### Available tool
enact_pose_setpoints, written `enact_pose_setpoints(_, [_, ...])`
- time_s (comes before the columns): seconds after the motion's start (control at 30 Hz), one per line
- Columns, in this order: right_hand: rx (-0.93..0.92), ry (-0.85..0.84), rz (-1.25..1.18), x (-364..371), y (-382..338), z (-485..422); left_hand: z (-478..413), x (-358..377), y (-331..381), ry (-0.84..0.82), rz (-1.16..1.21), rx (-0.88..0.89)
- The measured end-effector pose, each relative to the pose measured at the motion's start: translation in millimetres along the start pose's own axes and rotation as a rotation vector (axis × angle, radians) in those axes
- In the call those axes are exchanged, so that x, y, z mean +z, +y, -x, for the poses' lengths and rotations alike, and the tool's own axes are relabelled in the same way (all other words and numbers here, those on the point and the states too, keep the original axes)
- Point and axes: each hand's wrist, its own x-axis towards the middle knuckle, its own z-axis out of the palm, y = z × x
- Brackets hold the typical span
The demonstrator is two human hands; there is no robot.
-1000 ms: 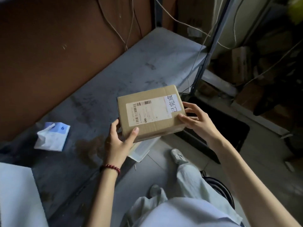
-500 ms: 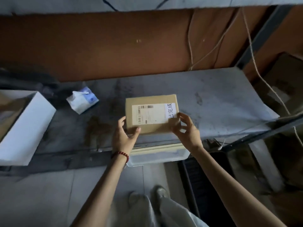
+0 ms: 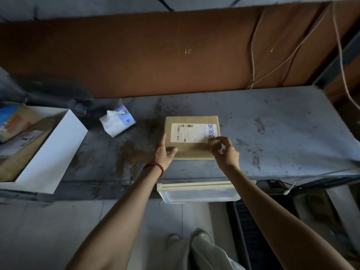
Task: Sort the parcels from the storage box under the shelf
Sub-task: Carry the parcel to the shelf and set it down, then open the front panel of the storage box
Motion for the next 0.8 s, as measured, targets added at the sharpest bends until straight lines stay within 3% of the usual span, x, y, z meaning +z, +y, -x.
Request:
enact_pose_setpoints(0.23, [-0.116, -0.09, 0.328, -3, -3, 15, 10, -8, -13, -0.091, -0.347, 0.051])
enact_pose_setpoints(0.37, [-0.048, 0.027, 0.488, -17, 2, 32, 34, -16, -16, 0.035, -0.43, 0.122])
enact_pose_setpoints(0.53, [-0.049, 0.003, 0.619, -21, 27, 105, 100, -12, -54, 0.139, -0.461, 0.195])
enact_pose_setpoints(0.7, [0.074, -0.085, 0.688, -15, 66, 161, 151, 21, -102, -0.121, -0.582, -0.021])
enact_pose_setpoints(0.8, [0.085, -0.114, 0.73, -14, 87, 176, 169, 36, -118, -0.176, -0.613, -0.087])
